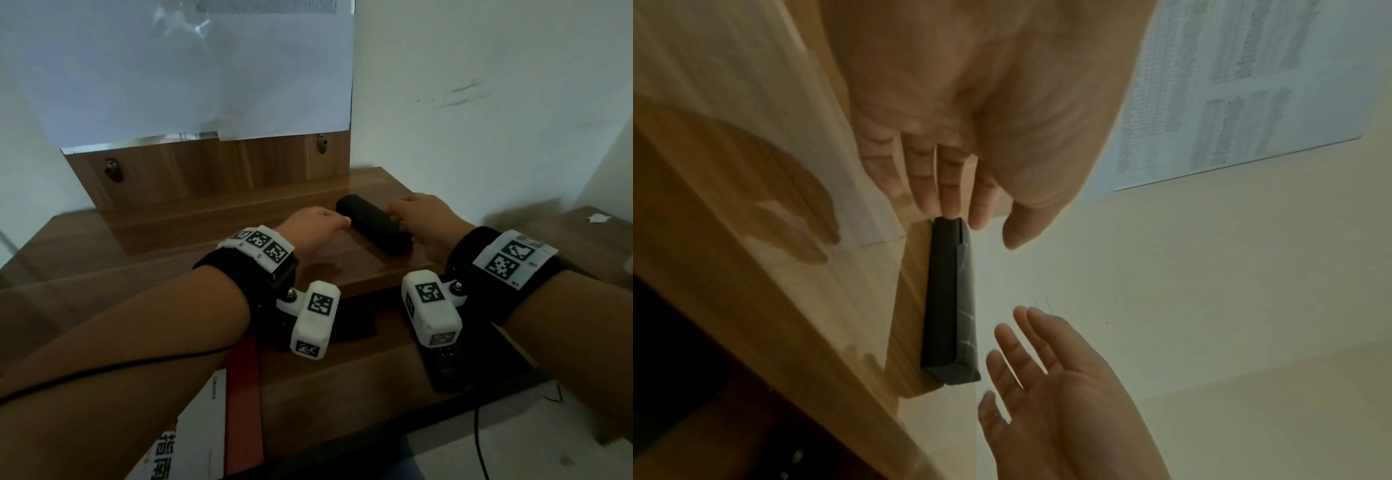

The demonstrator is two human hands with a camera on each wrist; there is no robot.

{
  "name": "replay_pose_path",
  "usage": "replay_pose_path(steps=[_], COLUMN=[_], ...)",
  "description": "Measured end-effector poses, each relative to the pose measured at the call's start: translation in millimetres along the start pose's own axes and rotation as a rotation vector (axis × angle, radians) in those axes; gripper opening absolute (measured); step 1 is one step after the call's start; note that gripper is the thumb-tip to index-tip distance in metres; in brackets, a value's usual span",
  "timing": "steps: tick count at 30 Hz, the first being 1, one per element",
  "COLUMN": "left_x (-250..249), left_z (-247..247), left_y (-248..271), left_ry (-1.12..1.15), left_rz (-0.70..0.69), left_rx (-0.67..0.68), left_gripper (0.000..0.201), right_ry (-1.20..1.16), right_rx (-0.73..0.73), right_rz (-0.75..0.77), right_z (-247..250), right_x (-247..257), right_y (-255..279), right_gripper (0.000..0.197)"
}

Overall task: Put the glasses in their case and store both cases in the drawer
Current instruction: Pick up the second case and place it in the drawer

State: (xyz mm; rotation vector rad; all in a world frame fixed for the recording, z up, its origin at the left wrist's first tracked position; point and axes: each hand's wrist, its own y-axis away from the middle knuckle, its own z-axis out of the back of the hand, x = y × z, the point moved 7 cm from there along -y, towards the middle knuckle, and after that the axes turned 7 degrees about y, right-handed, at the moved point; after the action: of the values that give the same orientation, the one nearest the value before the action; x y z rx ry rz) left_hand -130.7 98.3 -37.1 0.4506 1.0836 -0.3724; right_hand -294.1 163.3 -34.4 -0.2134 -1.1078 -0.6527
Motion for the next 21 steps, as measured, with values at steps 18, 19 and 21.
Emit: replay_pose_path(steps=[18,19,21], left_x=[-4.7,-3.2,-2.0], left_z=[-22.7,-24.0,-26.3], left_y=[-88.9,-92.9,-98.0], left_ry=[-0.104,-0.114,-0.129], left_rz=[0.068,0.081,0.084], left_rx=[-0.100,-0.098,-0.087], left_gripper=[0.069,0.070,0.070], right_ry=[0.454,0.485,0.534], right_rx=[-0.127,-0.128,-0.125], right_rz=[0.015,0.019,0.034], right_z=[1.1,0.6,-0.9], right_x=[-45.8,-46.1,-46.4], right_y=[-27.1,-27.7,-27.6], right_gripper=[0.090,0.088,0.084])
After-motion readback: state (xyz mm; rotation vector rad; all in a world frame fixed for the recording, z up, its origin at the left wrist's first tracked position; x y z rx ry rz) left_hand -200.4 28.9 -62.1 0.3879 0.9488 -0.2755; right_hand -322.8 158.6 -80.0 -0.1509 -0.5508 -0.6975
